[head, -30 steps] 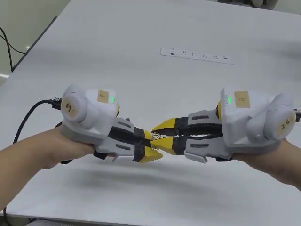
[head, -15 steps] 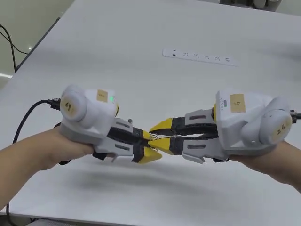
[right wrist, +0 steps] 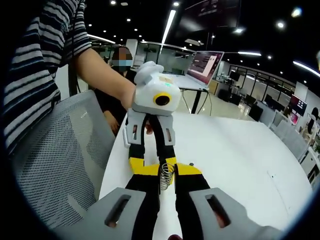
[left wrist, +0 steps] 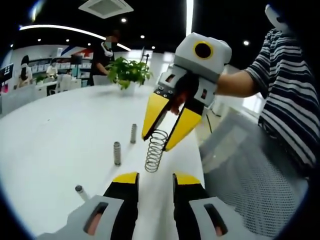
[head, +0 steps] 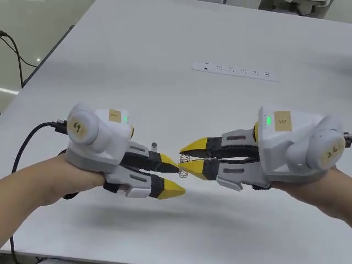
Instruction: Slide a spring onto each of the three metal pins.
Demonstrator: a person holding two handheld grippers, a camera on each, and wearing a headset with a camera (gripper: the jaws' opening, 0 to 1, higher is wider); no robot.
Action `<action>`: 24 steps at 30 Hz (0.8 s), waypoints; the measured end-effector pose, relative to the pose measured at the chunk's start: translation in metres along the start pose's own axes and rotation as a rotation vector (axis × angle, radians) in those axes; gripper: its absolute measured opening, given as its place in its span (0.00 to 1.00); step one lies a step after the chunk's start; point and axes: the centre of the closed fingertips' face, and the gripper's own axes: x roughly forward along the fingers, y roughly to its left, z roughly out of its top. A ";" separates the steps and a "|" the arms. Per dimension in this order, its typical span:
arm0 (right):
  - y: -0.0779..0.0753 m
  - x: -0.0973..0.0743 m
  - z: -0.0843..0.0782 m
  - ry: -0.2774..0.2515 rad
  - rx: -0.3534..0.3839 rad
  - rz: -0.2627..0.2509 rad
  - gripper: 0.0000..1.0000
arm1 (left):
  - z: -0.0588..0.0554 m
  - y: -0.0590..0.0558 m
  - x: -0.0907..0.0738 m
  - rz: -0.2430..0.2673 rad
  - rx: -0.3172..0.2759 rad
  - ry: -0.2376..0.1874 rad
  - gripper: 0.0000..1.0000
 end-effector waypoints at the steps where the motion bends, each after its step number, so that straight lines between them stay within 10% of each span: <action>1: -0.001 0.000 0.000 0.001 0.002 -0.001 0.07 | -0.001 0.001 -0.002 0.005 -0.003 0.002 0.22; 24: -0.017 0.008 -0.009 0.026 -0.004 -0.055 0.07 | -0.013 0.019 -0.047 0.126 -0.087 -0.039 0.50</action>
